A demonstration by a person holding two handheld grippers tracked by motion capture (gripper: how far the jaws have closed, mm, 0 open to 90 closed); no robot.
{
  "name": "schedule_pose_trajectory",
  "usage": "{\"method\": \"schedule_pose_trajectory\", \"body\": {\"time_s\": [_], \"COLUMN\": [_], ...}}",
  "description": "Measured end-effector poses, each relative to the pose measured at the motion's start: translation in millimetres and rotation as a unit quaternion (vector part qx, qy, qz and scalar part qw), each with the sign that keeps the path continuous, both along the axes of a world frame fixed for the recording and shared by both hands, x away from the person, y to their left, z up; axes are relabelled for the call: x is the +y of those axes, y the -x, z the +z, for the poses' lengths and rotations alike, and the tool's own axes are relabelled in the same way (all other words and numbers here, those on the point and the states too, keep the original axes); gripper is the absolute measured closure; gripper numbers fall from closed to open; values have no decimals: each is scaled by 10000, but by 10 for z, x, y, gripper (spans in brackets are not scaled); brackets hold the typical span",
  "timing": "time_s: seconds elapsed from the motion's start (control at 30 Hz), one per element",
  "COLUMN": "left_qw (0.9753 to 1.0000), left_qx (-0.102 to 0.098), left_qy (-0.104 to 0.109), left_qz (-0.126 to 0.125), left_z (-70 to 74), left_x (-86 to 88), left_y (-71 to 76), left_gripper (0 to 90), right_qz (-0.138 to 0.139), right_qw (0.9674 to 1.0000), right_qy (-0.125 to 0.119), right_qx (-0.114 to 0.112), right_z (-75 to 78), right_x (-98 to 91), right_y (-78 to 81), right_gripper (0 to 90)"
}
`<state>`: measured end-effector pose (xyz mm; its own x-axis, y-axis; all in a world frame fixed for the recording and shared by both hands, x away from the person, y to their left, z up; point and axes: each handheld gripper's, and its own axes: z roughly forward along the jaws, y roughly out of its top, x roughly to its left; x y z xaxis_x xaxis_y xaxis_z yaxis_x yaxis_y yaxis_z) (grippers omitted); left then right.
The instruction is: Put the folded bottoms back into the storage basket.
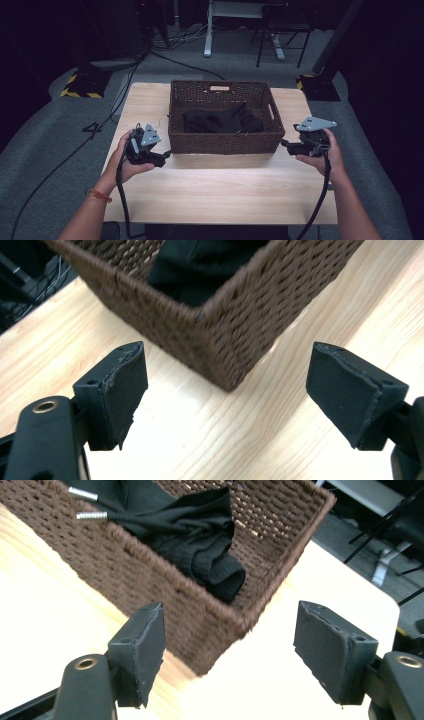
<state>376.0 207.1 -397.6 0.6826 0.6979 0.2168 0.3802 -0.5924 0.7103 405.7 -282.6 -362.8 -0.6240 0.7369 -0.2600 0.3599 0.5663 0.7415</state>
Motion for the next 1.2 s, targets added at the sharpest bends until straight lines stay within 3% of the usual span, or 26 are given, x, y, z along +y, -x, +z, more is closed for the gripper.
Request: {"method": "schedule_pose_trajectory", "body": {"time_s": [0.53,0.67,1.0,1.2], "left_qw": [9989,9984,9966,9959], "left_qx": [153,207,353,481], "left_qy": [-222,-301,-185,-113], "left_qz": [389,437,723,753], "left_z": [-401,-487,-651,-772], "left_x": [243,282,415,466], "left_y": [76,103,151,187], "left_gripper": [170,170,171,171], "right_qz": [-163,-224,-342,-390], "right_qw": [9992,9991,9980,9964], "right_qy": [-194,-85,-141,-363], "right_qx": [304,357,512,665], "right_z": [-418,-562,-854,-1029], "right_x": [-325,-357,-445,-529], "right_y": [131,182,299,352], "right_gripper": [292,289,287,285]}}
